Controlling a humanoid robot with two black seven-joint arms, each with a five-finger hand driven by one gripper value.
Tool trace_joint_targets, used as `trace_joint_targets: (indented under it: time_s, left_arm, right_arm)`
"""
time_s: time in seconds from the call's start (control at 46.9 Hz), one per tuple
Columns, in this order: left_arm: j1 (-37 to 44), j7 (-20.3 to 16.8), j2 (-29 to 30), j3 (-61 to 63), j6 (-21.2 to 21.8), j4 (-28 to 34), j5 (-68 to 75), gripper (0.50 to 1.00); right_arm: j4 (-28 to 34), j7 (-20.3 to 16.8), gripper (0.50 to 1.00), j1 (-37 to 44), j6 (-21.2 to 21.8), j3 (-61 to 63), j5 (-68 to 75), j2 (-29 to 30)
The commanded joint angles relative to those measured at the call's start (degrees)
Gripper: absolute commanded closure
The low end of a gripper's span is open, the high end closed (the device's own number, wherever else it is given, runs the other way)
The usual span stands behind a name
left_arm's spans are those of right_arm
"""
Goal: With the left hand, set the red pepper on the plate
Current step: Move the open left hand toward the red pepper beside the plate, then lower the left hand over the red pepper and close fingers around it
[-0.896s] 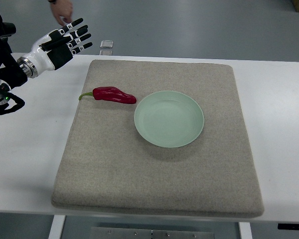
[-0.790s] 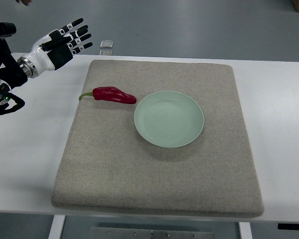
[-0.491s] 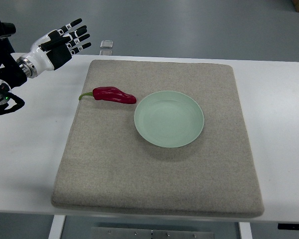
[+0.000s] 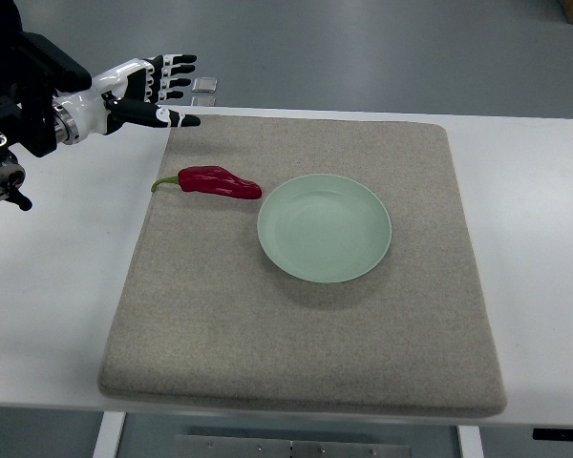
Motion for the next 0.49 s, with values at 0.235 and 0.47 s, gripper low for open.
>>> trace_joint_targets:
  time_s: [0.235,0.47]
  left_arm:
    - [-5.40,-0.24,-0.10,7.52,0.18,-0.93,26.29,0.508]
    - [-6.55,-0.24,-2.99,12.71,1.06,0.38,32.19,0.508]
  right_arm:
    - [0.00,0.00,0.572,0.00,0.00,0.00,0.00,0.00]
    - [0.00,0.00,0.572,0.00,0.00,0.00,0.00,0.00]
